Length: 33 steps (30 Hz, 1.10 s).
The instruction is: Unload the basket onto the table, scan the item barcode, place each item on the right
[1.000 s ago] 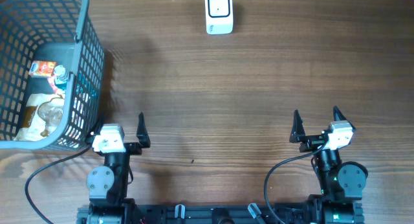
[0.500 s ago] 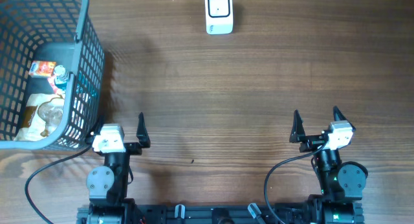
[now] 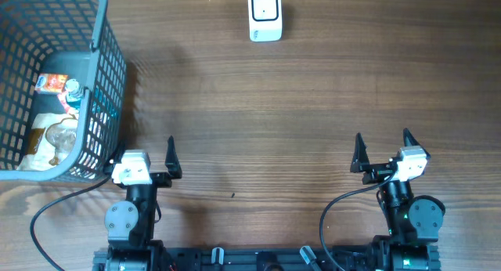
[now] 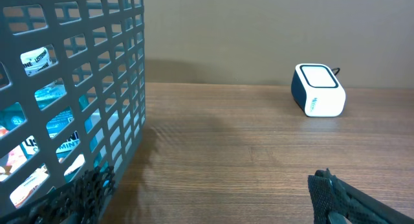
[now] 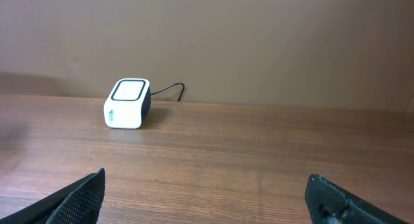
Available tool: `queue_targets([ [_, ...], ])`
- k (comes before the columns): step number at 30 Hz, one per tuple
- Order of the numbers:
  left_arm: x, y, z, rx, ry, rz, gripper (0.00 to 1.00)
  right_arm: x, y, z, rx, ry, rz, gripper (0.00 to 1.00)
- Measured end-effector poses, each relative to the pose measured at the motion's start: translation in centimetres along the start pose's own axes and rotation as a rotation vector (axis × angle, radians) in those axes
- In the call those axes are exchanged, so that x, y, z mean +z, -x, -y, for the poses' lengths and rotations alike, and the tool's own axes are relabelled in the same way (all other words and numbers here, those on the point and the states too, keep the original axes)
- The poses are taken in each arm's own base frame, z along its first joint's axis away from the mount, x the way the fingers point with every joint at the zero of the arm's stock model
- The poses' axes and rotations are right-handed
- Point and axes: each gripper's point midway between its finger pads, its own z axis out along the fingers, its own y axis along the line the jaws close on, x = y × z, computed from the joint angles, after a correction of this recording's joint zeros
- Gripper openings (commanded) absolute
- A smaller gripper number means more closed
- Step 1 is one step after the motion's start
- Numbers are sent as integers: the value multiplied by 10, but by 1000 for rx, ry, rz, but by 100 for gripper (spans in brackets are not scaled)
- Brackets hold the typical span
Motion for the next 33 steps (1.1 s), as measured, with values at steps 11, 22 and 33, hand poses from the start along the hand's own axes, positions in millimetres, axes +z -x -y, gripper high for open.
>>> queue_targets([
  [11, -17, 29, 71, -5, -429, 124, 100, 0, 0, 0, 0, 0, 0, 100],
  [22, -101, 128, 130, 123, -864, 534, 100, 0, 0, 0, 0, 0, 0, 100],
  [33, -66, 229, 114, -26, -686, 158, 100, 0, 0, 0, 0, 0, 0, 100],
])
